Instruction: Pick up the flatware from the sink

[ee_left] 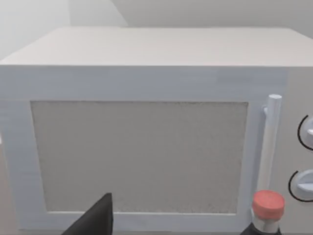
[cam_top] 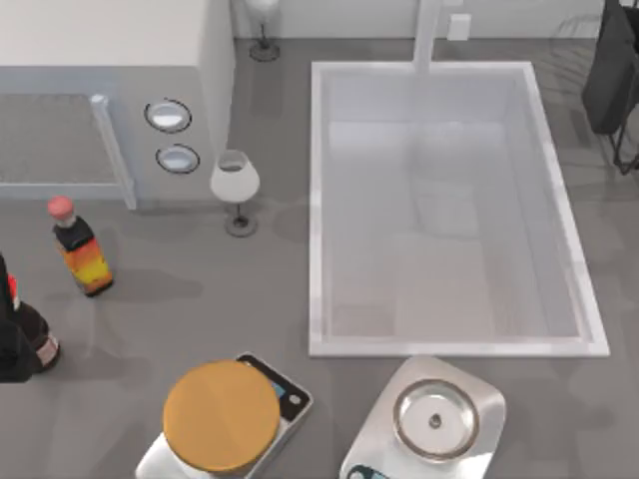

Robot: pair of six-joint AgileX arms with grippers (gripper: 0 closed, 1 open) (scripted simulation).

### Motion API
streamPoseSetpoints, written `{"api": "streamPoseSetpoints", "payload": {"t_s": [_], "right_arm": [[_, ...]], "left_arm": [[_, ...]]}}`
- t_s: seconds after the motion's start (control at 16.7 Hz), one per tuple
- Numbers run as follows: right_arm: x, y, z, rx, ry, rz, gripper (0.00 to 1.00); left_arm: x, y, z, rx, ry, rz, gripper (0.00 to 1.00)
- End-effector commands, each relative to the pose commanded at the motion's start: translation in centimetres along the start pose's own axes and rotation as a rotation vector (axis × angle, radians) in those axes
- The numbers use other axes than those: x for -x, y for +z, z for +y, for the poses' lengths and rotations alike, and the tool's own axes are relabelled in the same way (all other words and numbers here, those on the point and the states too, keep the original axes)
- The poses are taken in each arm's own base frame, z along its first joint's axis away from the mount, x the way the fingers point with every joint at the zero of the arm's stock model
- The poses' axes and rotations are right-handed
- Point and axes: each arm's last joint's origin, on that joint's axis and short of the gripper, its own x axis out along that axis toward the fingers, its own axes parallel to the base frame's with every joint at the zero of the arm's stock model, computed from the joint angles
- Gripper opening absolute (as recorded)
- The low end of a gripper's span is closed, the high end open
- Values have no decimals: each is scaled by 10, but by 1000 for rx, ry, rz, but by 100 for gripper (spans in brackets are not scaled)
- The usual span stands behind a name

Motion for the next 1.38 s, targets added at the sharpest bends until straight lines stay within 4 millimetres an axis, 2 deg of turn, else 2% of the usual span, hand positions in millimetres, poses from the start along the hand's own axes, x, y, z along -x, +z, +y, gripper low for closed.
{"api": "streamPoseSetpoints", "payload": {"t_s": [0.12,0.24,0.54,0.72,0.84,1.08,1.38], "right_arm": [[-1,1,1,3,-1,4,0],[-12,2,1,2,0,9,0],[-69,7,0,1,-1,-16,0],[-101,2,0,0,-1,-8,0],[-110,0,0,0,0,0,0],[-110,0,0,0,0,0,0],[-110,0,0,0,0,0,38]], "left_arm": [[0,0,0,0,0,0,100],[0,0,0,0,0,0,100],[0,0,0,0,0,0,100],[0,0,0,0,0,0,100],[0,0,0,0,0,0,100],[0,0,0,0,0,0,100],[0,0,0,0,0,0,100]]}}
